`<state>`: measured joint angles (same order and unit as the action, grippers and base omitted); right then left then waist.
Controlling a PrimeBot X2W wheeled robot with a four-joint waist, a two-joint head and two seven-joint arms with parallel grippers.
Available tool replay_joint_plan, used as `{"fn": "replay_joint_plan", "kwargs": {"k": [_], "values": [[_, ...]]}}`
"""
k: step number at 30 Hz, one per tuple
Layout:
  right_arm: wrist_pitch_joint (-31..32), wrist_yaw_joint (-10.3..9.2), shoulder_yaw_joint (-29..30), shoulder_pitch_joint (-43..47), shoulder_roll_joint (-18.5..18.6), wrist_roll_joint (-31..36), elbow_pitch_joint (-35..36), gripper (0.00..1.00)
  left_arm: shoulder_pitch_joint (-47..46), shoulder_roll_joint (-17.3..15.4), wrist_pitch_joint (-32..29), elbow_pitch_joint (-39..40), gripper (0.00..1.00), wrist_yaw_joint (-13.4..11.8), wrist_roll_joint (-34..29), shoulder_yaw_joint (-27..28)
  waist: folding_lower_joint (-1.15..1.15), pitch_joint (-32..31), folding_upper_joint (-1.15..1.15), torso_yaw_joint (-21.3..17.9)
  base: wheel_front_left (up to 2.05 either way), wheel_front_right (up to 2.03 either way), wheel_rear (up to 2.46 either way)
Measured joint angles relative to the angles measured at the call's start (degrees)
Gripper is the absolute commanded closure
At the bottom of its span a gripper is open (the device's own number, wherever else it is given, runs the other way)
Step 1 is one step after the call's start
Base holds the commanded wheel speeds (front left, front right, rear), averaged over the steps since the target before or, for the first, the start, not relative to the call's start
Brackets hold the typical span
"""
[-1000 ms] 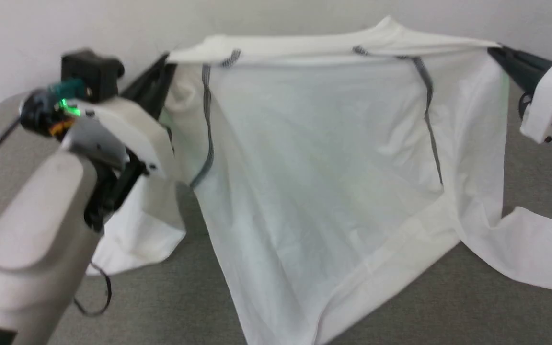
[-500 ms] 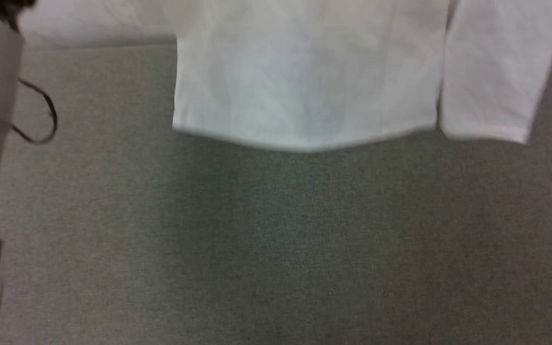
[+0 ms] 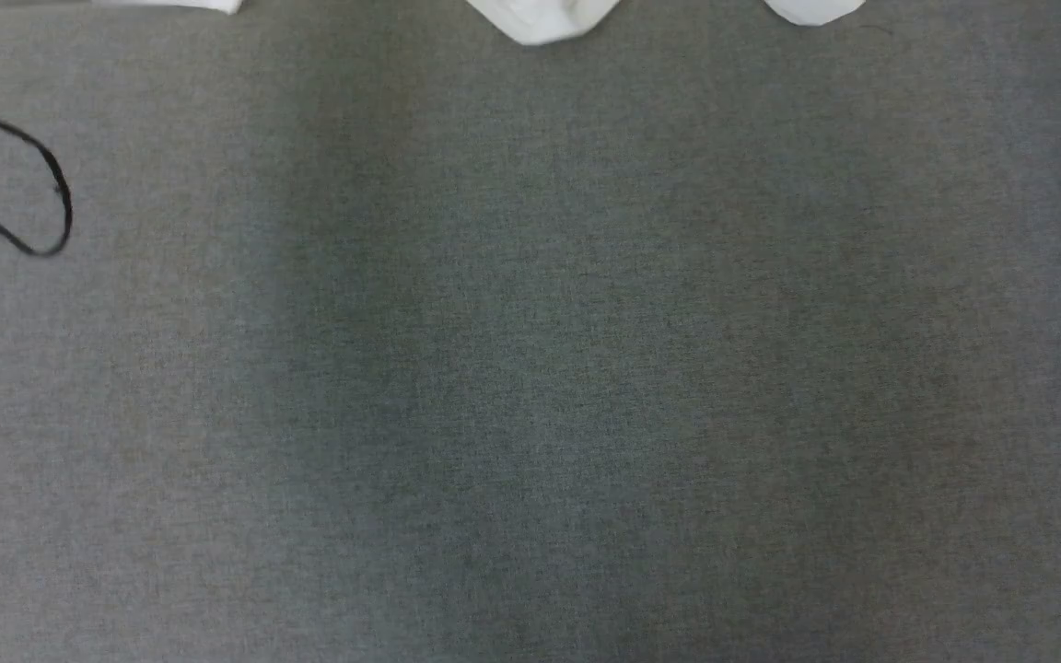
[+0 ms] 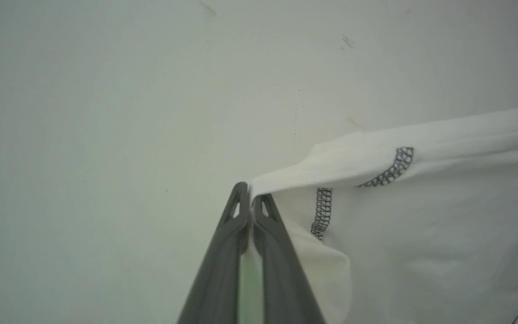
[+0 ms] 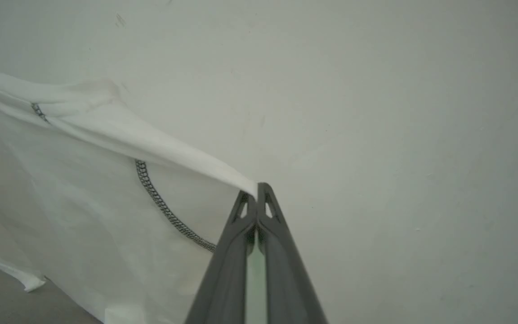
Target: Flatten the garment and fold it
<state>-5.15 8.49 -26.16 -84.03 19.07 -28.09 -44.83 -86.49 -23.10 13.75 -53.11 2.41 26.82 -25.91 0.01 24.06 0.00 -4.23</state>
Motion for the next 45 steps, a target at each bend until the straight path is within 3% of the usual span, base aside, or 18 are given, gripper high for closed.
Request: {"fn": "replay_joint_plan", "kwargs": {"k": [6,10,20,25,31,39,45], "values": [[-2.63,-0.38,-5.90,4.78,-1.14,-4.78,-3.88,1.00,7.64,1.62,0.91,-2.19,1.00,0.63,1.65,2.16,0.00,1.28,0.00,0.95,0.00,0.00,0.00],[-4.99,-0.44,-9.71,11.60,-1.01,-8.48,-4.06,1.00,16.90,2.01,0.92,3.19,1.00,0.57,1.57,4.81,-0.02,-0.23,0.00,1.54,0.00,0.00,0.00],[-7.72,-0.46,-13.38,39.80,5.78,-14.80,8.25,1.00,55.88,6.57,0.91,23.30,1.00,-1.59,0.66,10.84,-0.03,-9.28,0.00,2.64,0.00,0.00,0.00],[-5.44,-0.45,-8.99,53.98,8.14,-14.36,16.18,1.00,70.39,6.54,0.12,30.92,1.00,-2.70,0.60,9.69,-0.04,-14.25,0.00,3.07,0.00,0.00,0.00],[2.13,-0.44,1.45,71.19,7.46,-10.25,26.91,1.00,83.35,3.75,-6.66,42.05,1.00,-5.77,0.46,8.01,-0.04,-19.06,0.00,3.44,0.00,0.00,0.00],[17.48,-0.45,17.62,94.31,-0.78,-0.75,45.07,1.00,99.82,1.22,-15.85,56.25,1.00,-11.44,1.98,7.27,-0.03,-23.33,0.00,3.80,0.00,0.00,0.00],[26.79,-0.86,22.25,105.06,-6.35,5.25,54.62,1.00,107.05,0.01,-22.53,61.63,1.00,-13.67,3.94,5.70,-0.02,-25.41,0.00,4.42,0.00,0.00,0.00]]}}
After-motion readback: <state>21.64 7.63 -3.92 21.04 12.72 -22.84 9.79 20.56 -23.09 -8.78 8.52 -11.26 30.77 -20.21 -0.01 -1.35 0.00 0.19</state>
